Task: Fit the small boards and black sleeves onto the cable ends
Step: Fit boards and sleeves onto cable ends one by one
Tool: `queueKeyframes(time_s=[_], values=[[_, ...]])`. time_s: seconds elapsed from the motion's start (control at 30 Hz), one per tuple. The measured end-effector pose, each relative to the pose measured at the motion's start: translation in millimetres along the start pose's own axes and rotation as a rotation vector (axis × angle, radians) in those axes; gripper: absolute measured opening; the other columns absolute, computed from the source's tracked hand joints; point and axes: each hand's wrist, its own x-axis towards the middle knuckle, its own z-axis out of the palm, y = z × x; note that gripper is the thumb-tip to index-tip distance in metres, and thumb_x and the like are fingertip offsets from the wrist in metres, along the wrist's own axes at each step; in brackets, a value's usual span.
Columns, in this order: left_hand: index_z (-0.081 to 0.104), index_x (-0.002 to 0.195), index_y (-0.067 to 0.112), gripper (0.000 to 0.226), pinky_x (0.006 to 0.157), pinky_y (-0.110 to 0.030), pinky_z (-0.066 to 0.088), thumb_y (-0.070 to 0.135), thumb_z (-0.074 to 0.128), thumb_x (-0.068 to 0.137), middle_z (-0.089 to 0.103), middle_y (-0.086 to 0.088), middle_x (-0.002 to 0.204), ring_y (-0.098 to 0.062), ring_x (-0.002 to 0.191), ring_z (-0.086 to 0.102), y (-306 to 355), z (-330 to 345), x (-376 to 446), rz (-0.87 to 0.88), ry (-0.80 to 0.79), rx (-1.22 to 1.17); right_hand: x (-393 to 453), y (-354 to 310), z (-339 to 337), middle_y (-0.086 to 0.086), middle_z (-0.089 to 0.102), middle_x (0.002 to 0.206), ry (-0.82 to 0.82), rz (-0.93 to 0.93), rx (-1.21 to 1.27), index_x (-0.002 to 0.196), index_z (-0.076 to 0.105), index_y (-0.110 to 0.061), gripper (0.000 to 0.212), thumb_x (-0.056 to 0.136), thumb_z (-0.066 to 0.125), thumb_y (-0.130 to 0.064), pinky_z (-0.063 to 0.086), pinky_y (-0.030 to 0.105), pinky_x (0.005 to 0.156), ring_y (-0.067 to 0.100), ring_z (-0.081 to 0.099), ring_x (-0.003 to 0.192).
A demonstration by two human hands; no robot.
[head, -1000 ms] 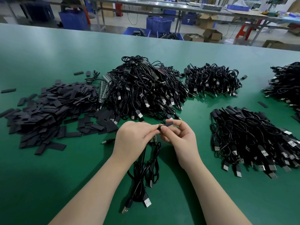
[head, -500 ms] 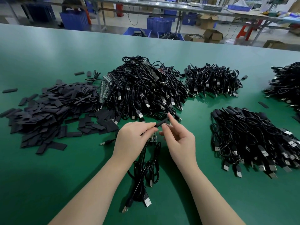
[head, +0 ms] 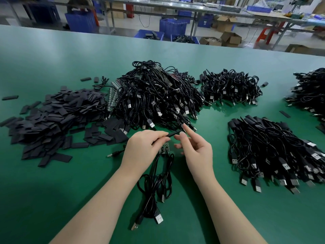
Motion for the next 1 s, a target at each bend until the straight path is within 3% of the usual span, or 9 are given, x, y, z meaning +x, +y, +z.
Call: queueKeyframes(time_s=[0.27,0.43,0.53,0.67,0.77,0.83,0.9,0.93,1.0], values=[[0.078,0.101,0.020,0.020,0.081,-0.028,0.052,0.021,0.077,0.081,0.075,0.008,0.090,-0.007,0.086,0.066,2.2,3.4,-5.7,0.025,-0.020,-0.013,-0.5,4.8,-0.4,-0.007,0.078,0.087,-0.012,-0.022,-0.060,0.127,0.066,-0.022,0.031,0.096,0.065,-0.019,0.053,0.014,0.070,0.006,0.073,0.072],[0.078,0.100,0.020,0.018,0.081,-0.025,0.051,0.020,0.077,0.082,0.075,0.008,0.088,-0.004,0.086,0.066,0.8,3.4,-6.0,0.010,-0.016,-0.037,1.8,3.8,-3.2,-0.006,0.078,0.086,-0.010,0.016,-0.028,0.115,0.072,-0.017,0.021,0.094,0.066,-0.015,0.053,0.014,0.069,0.008,0.073,0.075],[0.078,0.100,0.020,0.017,0.081,-0.020,0.050,0.020,0.076,0.083,0.074,0.011,0.089,-0.001,0.089,0.064,-0.9,2.1,-3.1,-0.011,-0.011,-0.066,3.3,1.8,-4.6,-0.005,0.078,0.085,0.001,0.014,0.017,0.104,0.075,-0.027,0.015,0.095,0.065,-0.019,0.051,0.015,0.066,0.007,0.071,0.072],[0.078,0.101,0.022,0.017,0.076,-0.020,0.049,0.023,0.075,0.084,0.074,0.011,0.085,-0.004,0.083,0.064,2.8,6.9,-3.0,-0.005,-0.042,-0.014,0.4,2.3,-1.3,0.001,0.074,0.084,0.013,-0.067,0.009,0.117,0.068,-0.037,0.028,0.097,0.062,-0.018,0.049,0.011,0.064,0.018,0.065,0.067],[0.078,0.101,0.023,0.018,0.077,-0.023,0.051,0.024,0.076,0.083,0.074,0.010,0.087,-0.005,0.084,0.065,1.1,6.1,-4.8,-0.005,-0.042,0.010,-1.3,5.3,0.2,-0.005,0.070,0.078,-0.040,-0.097,-0.072,0.117,0.062,-0.052,0.038,0.097,0.063,-0.020,0.054,0.034,0.069,0.039,0.061,0.076],[0.077,0.101,0.024,0.017,0.080,-0.023,0.051,0.024,0.075,0.084,0.074,0.012,0.090,-0.002,0.089,0.064,-0.8,4.9,-4.4,-0.027,-0.024,-0.015,-1.0,6.0,2.1,-0.015,0.073,0.085,-0.073,-0.077,-0.088,0.125,0.055,-0.055,0.044,0.096,0.064,-0.022,0.056,0.036,0.079,0.033,0.065,0.083],[0.077,0.102,0.024,0.017,0.082,-0.022,0.052,0.022,0.074,0.086,0.073,0.014,0.094,0.000,0.092,0.064,-0.7,4.9,-3.5,-0.061,0.011,-0.076,-0.3,6.1,2.7,-0.017,0.074,0.094,-0.075,-0.041,-0.086,0.135,0.045,-0.051,0.052,0.094,0.066,-0.027,0.056,0.023,0.079,0.016,0.070,0.085],[0.077,0.102,0.025,0.017,0.082,-0.022,0.053,0.022,0.073,0.086,0.072,0.015,0.095,0.001,0.093,0.064,-0.3,5.5,-3.3,-0.070,0.019,-0.096,-0.2,5.3,3.0,-0.018,0.074,0.094,-0.080,-0.036,-0.099,0.132,0.048,-0.051,0.049,0.093,0.067,-0.029,0.053,0.018,0.077,0.008,0.070,0.085],[0.076,0.102,0.026,0.018,0.082,-0.020,0.052,0.023,0.070,0.086,0.070,0.021,0.094,0.002,0.093,0.064,0.6,6.5,-4.2,-0.063,0.004,-0.090,-0.4,3.4,3.1,-0.018,0.073,0.083,-0.117,-0.080,-0.154,0.102,0.070,-0.047,0.022,0.092,0.068,-0.028,0.047,0.015,0.070,-0.001,0.066,0.075]])
